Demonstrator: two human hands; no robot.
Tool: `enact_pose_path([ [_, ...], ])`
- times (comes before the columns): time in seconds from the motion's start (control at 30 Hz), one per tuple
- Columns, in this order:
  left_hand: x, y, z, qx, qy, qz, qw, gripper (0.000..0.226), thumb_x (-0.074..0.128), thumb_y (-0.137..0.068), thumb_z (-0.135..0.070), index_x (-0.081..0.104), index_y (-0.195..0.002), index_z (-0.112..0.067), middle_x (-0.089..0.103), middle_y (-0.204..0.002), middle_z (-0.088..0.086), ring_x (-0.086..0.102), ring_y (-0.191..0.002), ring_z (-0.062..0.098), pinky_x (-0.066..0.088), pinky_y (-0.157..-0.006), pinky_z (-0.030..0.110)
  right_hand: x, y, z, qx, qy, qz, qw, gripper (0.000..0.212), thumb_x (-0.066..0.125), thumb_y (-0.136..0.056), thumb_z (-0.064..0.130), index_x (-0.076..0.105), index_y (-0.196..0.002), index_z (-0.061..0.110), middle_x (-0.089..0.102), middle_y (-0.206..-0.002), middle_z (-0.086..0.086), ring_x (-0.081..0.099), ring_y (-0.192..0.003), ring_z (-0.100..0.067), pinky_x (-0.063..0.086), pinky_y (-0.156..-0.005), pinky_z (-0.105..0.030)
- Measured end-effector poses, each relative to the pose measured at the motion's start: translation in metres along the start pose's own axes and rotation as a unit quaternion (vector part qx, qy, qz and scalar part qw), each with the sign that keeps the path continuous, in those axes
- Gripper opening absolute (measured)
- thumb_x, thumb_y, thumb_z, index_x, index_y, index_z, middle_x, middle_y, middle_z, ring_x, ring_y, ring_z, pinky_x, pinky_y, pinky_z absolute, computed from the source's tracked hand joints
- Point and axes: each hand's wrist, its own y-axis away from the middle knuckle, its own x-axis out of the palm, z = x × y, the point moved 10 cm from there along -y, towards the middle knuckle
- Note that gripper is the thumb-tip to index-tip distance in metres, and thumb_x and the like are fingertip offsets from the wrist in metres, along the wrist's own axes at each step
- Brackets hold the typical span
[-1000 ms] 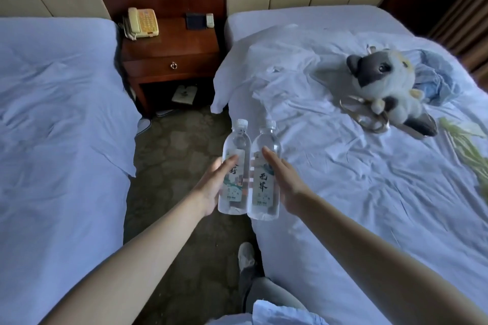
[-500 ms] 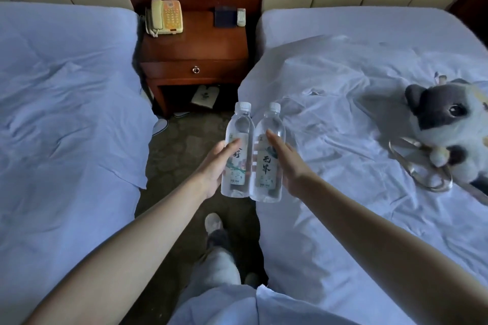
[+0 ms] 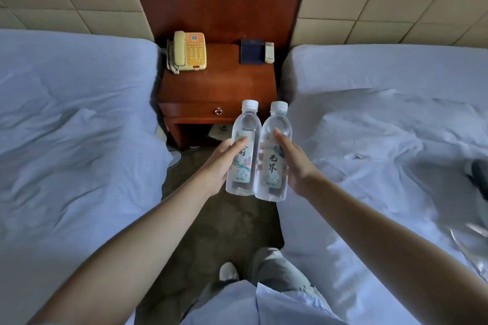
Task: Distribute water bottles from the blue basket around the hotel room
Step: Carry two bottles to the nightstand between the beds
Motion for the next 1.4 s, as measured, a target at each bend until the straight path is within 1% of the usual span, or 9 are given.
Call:
enact_pose_path([
  [0.07, -0.004, -0.026, -0.015, 0.007, -0.009, 0.005, 1.0, 0.041, 0.06, -0.086, -0.047, 0.056, -0.116, -0.02, 0.067, -0.111, 0.009, 0.063, -0.109, 0.027, 0.043, -0.103, 0.051, -0.002, -0.029, 0.012, -0.002, -0.006, -0.004, 1.0, 0.067, 0.058, -0.077, 0.057, 0.048, -0.128, 0.015, 0.066, -0.116, -0.013, 0.066, -0.102, -0.028, 0.051, -0.092, -0.048],
  [0.27, -0.013, -0.109, -0.062, 0.01, -0.013, 0.004, 1.0, 0.067, 0.069, -0.069, -0.056, 0.056, -0.123, -0.019, 0.066, -0.119, 0.011, 0.061, -0.115, 0.027, 0.041, -0.107, 0.05, -0.001, -0.117, 0.061, -0.014, -0.005, 0.039, 0.999, 0.064, 0.059, -0.08, 0.053, 0.046, -0.13, 0.015, 0.064, -0.117, -0.012, 0.066, -0.102, -0.026, 0.054, -0.086, -0.042],
  [0.53, -0.031, -0.202, -0.128, -0.026, -0.044, 0.002, 0.999, 0.032, 0.061, -0.088, -0.034, 0.054, -0.119, -0.028, 0.062, -0.119, -0.004, 0.056, -0.115, 0.016, 0.04, -0.108, 0.043, -0.001, -0.232, 0.119, 0.014, 0.026, 0.08, 0.996, 0.064, 0.064, -0.077, 0.057, 0.054, -0.127, 0.019, 0.067, -0.118, -0.011, 0.065, -0.108, -0.028, 0.047, -0.1, -0.05],
  [0.73, -0.07, -0.262, -0.177, -0.032, -0.097, -0.028, 0.994, 0.045, 0.066, -0.085, -0.035, 0.054, -0.126, -0.022, 0.064, -0.119, 0.001, 0.06, -0.112, 0.017, 0.047, -0.099, 0.036, 0.029, -0.301, 0.155, 0.014, 0.037, 0.118, 0.992, 0.047, 0.057, -0.088, 0.045, 0.05, -0.127, 0.022, 0.066, -0.12, -0.009, 0.065, -0.108, -0.024, 0.049, -0.096, -0.045],
  [0.9, -0.108, -0.333, -0.212, -0.04, -0.107, -0.008, 0.993, 0.025, 0.07, -0.081, -0.033, 0.055, -0.1, -0.036, 0.063, -0.108, -0.008, 0.061, -0.105, 0.012, 0.048, -0.096, 0.035, 0.062, -0.368, 0.187, -0.007, 0.041, 0.15, 0.988, 0.057, 0.068, -0.079, 0.041, 0.048, -0.129, 0.022, 0.06, -0.127, -0.015, 0.062, -0.114, -0.028, 0.049, -0.097, -0.047],
  [1.0, -0.128, -0.376, -0.234, -0.048, -0.118, 0.008, 0.992, 0.044, 0.077, -0.072, -0.041, 0.057, -0.11, -0.032, 0.062, -0.117, -0.008, 0.058, -0.111, 0.012, 0.046, -0.101, 0.037, 0.084, -0.404, 0.208, -0.029, 0.066, 0.182, 0.981, 0.038, 0.062, -0.085, 0.022, 0.056, -0.123, 0.018, 0.063, -0.121, -0.016, 0.062, -0.111, -0.031, 0.049, -0.096, -0.046],
  [1.2, -0.149, -0.449, -0.273, -0.046, -0.139, 0.047, 0.988, 0.028, 0.069, -0.085, -0.022, 0.054, -0.108, -0.023, 0.06, -0.116, -0.008, 0.057, -0.112, 0.011, 0.049, -0.084, 0.024, 0.094, -0.478, 0.241, -0.031, 0.1, 0.145, 0.984, 0.049, 0.066, -0.078, 0.032, 0.054, -0.122, 0.014, 0.062, -0.119, -0.018, 0.062, -0.111, -0.031, 0.048, -0.098, -0.048],
  [1.3, -0.154, -0.484, -0.291, -0.036, -0.141, 0.05, 0.988, 0.038, 0.071, -0.084, -0.02, 0.052, -0.117, -0.023, 0.06, -0.11, -0.014, 0.057, -0.107, 0.005, 0.047, -0.076, 0.018, 0.082, -0.516, 0.244, -0.006, 0.094, 0.101, 0.99, 0.045, 0.069, -0.079, 0.027, 0.056, -0.12, 0.016, 0.063, -0.119, -0.015, 0.063, -0.111, -0.027, 0.05, -0.096, -0.045],
  [1.4, -0.16, -0.518, -0.301, -0.026, -0.155, 0.047, 0.986, 0.051, 0.071, -0.083, -0.014, 0.046, -0.126, -0.023, 0.059, -0.109, -0.017, 0.056, -0.107, 0.005, 0.048, -0.084, 0.025, 0.06, -0.552, 0.246, -0.003, 0.141, 0.017, 0.99, 0.038, 0.078, -0.07, 0.014, 0.063, -0.104, 0.02, 0.068, -0.107, -0.01, 0.065, -0.103, -0.025, 0.052, -0.092, -0.042],
])
